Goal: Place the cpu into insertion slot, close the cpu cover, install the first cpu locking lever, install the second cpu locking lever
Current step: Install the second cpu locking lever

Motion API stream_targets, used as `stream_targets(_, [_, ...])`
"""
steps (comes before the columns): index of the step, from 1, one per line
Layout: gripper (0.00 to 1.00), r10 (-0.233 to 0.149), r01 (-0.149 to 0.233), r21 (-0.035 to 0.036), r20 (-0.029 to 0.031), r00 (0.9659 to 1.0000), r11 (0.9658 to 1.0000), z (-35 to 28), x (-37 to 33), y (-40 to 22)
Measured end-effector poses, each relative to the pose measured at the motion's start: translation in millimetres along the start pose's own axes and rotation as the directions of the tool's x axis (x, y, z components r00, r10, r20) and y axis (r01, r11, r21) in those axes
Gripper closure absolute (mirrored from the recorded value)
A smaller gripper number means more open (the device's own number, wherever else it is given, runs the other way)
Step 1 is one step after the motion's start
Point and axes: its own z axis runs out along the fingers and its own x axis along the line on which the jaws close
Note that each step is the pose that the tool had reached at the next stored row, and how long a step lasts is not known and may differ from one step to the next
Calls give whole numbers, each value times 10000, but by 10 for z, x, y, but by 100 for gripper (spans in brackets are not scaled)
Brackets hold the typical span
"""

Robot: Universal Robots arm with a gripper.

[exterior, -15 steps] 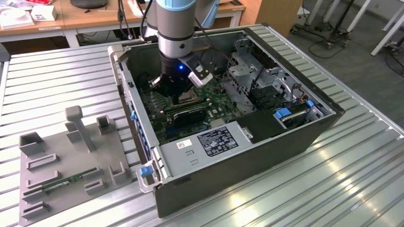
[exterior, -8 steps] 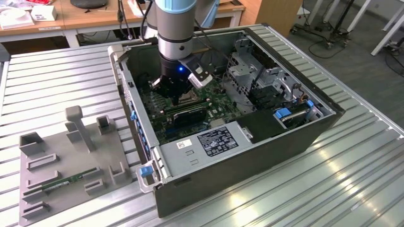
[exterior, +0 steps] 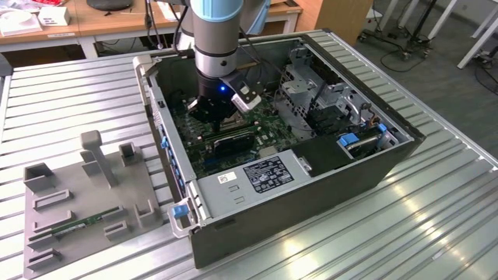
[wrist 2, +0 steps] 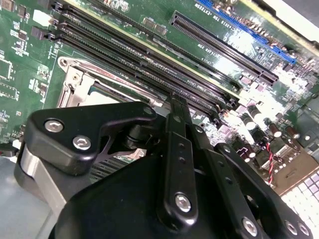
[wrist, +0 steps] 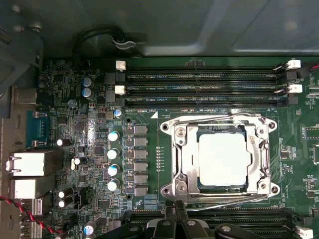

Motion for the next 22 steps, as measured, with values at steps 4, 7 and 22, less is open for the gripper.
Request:
stream_targets(4, [89, 1, -1, -2, 1, 10000, 10000, 1, 0, 1])
stream_targets(7, [89, 2, -2, -1, 1, 10000, 10000, 1, 1, 9])
stream_targets(22, [89, 2, -2, -89, 6, 10000, 10000, 1, 5, 34])
